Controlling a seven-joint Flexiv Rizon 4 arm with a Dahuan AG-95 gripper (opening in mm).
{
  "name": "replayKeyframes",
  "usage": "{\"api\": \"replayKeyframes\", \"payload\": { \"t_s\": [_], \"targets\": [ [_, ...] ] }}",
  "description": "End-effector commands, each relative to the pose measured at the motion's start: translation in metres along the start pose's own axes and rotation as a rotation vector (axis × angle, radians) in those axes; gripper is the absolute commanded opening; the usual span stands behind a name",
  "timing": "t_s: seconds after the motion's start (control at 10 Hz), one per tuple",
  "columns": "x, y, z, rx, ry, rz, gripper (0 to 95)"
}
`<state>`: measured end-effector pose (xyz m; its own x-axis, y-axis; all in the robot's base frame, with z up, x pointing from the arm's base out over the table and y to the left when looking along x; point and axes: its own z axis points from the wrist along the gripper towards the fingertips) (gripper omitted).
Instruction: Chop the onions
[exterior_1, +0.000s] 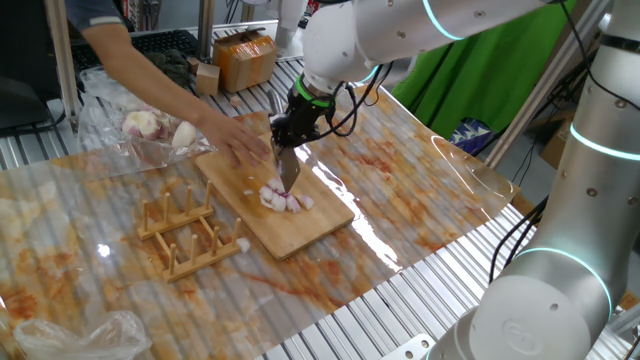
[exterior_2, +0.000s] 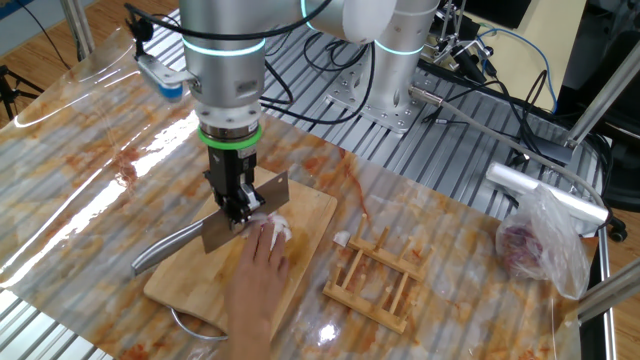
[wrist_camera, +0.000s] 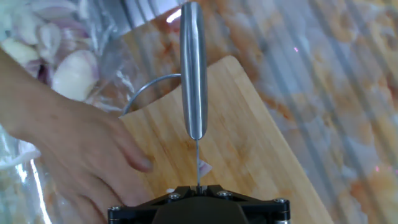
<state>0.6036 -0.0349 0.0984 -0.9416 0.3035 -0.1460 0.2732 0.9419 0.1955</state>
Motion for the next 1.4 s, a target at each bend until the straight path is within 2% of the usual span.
{"api": "replayKeyframes", "payload": {
  "t_s": [0.1, 0.3, 0.6, 0.7, 0.8, 1.0, 1.2, 1.4],
  "targets": [
    [-0.004, 0.001, 0.0, -0.009, -0.003, -0.012, 0.0],
    [-0.005, 0.001, 0.001, -0.062, 0.0, -0.032, 0.0],
    [-0.004, 0.005, 0.001, -0.079, -0.031, -0.073, 0.0],
    [-0.003, 0.008, 0.0, -0.081, -0.041, -0.154, 0.0],
    [-0.001, 0.012, -0.002, -0.076, -0.052, -0.246, 0.0],
    [0.004, 0.025, -0.007, -0.047, -0.057, -0.399, 0.0],
    [0.008, 0.033, -0.009, -0.019, -0.056, -0.514, 0.0],
    [0.011, 0.038, -0.007, -0.016, -0.054, -0.522, 0.0]
  ]
}}
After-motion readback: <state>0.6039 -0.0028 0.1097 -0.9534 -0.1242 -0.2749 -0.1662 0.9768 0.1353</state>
